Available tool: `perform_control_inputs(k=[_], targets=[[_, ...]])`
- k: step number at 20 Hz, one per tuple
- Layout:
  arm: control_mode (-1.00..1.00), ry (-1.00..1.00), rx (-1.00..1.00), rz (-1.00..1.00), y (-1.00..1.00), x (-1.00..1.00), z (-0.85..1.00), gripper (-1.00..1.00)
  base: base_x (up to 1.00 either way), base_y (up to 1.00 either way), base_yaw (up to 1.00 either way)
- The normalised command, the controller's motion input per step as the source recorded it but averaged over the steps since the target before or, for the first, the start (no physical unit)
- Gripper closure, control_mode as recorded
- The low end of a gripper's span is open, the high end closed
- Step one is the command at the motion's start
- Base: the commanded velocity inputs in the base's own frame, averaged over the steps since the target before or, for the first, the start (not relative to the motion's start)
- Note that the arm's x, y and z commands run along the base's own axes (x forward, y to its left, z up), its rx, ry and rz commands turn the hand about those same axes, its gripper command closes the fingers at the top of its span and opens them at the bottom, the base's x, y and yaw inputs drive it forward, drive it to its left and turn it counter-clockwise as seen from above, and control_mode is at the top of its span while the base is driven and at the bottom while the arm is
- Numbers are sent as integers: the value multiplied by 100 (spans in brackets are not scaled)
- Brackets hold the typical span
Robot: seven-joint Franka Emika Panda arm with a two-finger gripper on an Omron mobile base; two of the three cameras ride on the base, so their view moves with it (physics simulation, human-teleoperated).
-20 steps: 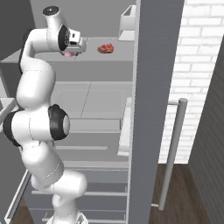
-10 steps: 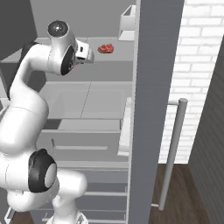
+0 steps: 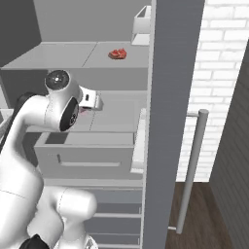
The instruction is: Place one corn and one steak in each tupperware on the nearby counter, to pack two identical lunches.
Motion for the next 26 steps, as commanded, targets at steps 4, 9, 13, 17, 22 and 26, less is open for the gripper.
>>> perform_control_inputs(k=[4, 9, 13, 17, 22, 26], targets=[[-100, 4, -3, 1, -14, -100, -98, 100, 0, 0, 0], [-100, -3, 0, 0, -29, -100, -51, 100, 0, 0, 0], [-100, -5, -5, 2, -4, -63, -4, 100, 0, 0, 0], [100, 3, -4, 6, 0, -70, -4, 100, -25, 0, 4], [100, 0, 0, 0, 0, 0, 0, 100, -100, -7, 34], [100, 0, 0, 0, 0, 0, 0, 100, -93, -1, 71]])
